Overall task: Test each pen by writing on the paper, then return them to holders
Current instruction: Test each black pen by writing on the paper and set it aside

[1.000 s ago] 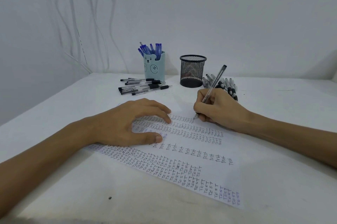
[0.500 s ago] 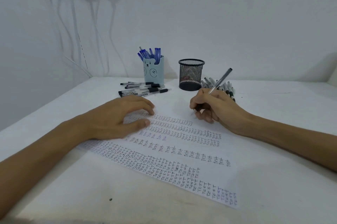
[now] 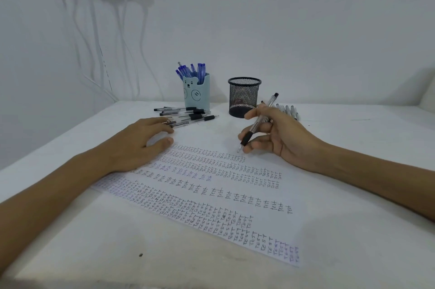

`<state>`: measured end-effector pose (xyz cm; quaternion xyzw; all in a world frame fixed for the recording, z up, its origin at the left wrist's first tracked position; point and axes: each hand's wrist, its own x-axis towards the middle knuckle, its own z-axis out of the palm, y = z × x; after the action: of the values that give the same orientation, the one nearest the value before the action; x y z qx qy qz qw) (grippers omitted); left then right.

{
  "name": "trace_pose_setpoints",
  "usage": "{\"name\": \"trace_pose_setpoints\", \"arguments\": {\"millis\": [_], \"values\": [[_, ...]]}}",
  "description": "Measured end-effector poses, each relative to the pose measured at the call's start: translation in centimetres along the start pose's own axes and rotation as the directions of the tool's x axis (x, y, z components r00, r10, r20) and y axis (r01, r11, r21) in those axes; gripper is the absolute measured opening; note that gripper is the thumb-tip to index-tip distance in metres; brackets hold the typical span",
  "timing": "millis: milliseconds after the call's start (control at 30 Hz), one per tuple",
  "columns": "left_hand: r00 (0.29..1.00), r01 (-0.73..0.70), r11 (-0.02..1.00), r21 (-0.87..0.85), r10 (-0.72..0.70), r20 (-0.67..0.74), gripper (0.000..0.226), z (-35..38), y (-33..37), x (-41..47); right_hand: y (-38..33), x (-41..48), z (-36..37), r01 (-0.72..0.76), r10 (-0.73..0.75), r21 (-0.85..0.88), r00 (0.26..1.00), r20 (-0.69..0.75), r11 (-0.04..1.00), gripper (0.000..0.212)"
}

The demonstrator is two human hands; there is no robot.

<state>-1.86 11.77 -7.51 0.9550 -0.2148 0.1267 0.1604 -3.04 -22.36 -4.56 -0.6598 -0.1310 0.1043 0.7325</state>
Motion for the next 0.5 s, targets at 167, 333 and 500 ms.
{"name": "trace_pose_setpoints", "arguments": {"millis": [167, 333, 500], "values": [[1.000, -0.001, 1.000, 0.022, 0.001, -0.005, 0.081, 0.2, -0.4, 0.1, -1.0, 0.1, -0.3, 0.141, -0.162, -0.253, 0.985, -0.067, 0.957, 0.044], [1.000, -0.011, 1.000, 0.030, 0.011, -0.023, 0.080, 0.2, -0.4, 0.1, -2.9, 1.8, -2.8, 0.156, -0.316, -0.506, 0.916, -0.247, 0.848, 0.045], [0.998, -0.047, 0.998, 0.038, 0.048, -0.039, 0.064, 0.0, 0.2, 0.1, -3.9, 5.0, -7.6, -0.035, -0.375, -0.797, 0.869, -0.322, 0.603, 0.031]]}}
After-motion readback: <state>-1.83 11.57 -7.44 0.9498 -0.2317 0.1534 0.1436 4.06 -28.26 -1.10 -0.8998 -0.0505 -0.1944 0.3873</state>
